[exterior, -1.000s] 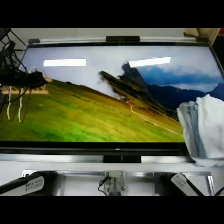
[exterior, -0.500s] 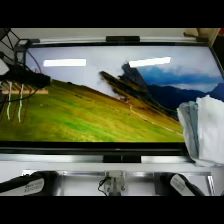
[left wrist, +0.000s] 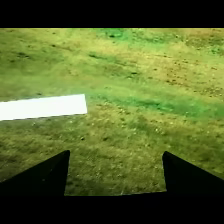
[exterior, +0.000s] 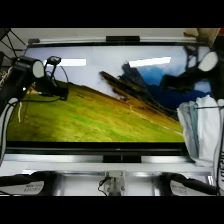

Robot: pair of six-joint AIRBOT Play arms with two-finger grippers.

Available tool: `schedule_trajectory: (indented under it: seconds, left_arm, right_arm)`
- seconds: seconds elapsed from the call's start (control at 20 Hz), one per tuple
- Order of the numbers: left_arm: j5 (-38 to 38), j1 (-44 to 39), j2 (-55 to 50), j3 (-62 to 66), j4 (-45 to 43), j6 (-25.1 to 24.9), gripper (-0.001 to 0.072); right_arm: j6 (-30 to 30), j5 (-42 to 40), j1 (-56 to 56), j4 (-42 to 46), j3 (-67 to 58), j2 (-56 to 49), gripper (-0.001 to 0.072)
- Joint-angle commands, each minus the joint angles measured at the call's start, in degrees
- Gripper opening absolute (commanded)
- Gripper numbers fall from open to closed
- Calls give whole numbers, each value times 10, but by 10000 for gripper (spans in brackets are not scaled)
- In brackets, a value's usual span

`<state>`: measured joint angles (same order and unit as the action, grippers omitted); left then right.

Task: Fold the shirts.

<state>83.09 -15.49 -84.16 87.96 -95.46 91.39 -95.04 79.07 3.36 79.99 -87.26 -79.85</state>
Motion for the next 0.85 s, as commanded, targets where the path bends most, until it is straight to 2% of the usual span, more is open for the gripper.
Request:
schedule_trajectory:
  seconds: [0.0, 0.8]
  left_arm:
    - [-32, -6, 1, -12, 39, 13, 716]
    - [-51, -2, -1, -12, 38, 8, 715]
  right_arm:
    - [-9, 24, 58, 0, -2, -31, 690]
    - [-9, 28, 57, -6, -2, -31, 690]
